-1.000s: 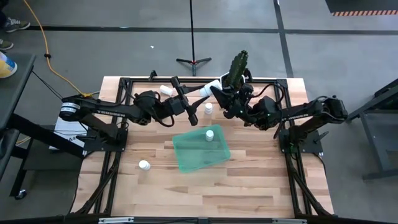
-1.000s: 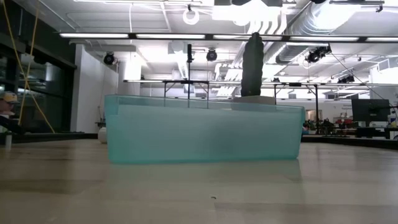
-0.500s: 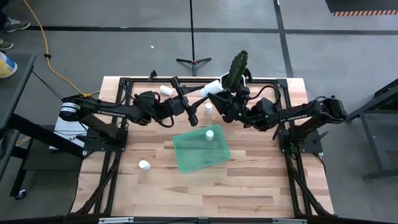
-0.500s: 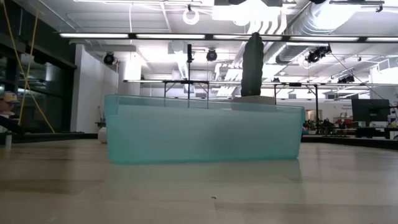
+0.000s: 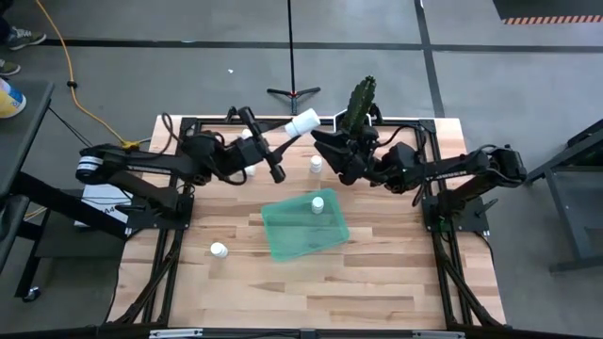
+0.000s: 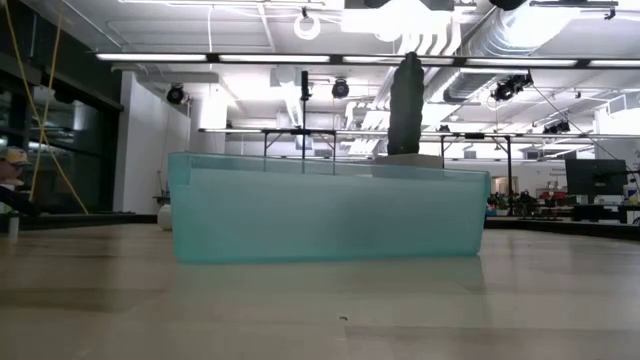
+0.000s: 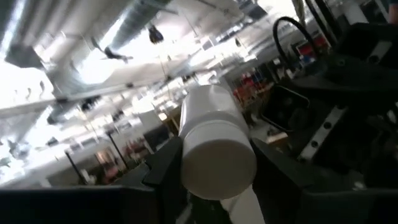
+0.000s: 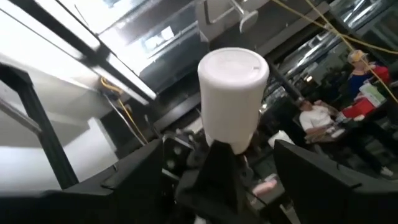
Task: Pick and place pill bottles into a basket
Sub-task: Put the white pill bottle into the green bin
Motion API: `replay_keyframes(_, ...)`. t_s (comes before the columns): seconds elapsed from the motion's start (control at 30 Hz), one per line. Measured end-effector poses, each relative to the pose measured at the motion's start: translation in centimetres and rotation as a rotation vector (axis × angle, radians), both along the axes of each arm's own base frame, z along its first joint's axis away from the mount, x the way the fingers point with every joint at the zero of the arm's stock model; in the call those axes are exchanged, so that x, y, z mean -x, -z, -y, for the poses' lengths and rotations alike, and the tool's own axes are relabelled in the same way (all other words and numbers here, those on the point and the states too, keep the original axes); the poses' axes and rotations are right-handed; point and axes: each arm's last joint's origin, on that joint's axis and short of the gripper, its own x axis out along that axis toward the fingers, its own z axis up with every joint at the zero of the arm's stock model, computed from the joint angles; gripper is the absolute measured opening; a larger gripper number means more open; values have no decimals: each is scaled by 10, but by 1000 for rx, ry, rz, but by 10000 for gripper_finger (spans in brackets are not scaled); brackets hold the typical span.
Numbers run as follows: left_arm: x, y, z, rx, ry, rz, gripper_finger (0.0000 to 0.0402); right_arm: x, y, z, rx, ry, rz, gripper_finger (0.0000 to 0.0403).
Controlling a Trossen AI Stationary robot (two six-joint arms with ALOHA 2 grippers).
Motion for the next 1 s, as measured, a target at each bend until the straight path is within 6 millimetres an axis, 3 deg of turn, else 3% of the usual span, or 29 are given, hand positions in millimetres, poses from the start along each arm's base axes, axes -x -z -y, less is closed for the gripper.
replay_keyframes(0.2,21,-2,0,104,27,-98,195,-6,11,4,40,-96,-139,295)
replay_keyframes(0.4,44,-6,0,214,55,-131,195,7,25,8,62,-181,-513,286)
replay_keyframes(0.53,54,-7,0,283,70,-134,195,34,26,8,169,-151,-733,256)
replay_keyframes(0.67,55,-4,-1,342,60,-143,195,70,13,4,292,-141,-819,194)
replay_keyframes(0.9,45,5,-2,428,19,-148,195,139,-6,-3,442,-121,-847,28)
replay_keyframes(1.0,40,9,-3,459,-13,-148,195,165,-1,-4,455,-101,-798,13)
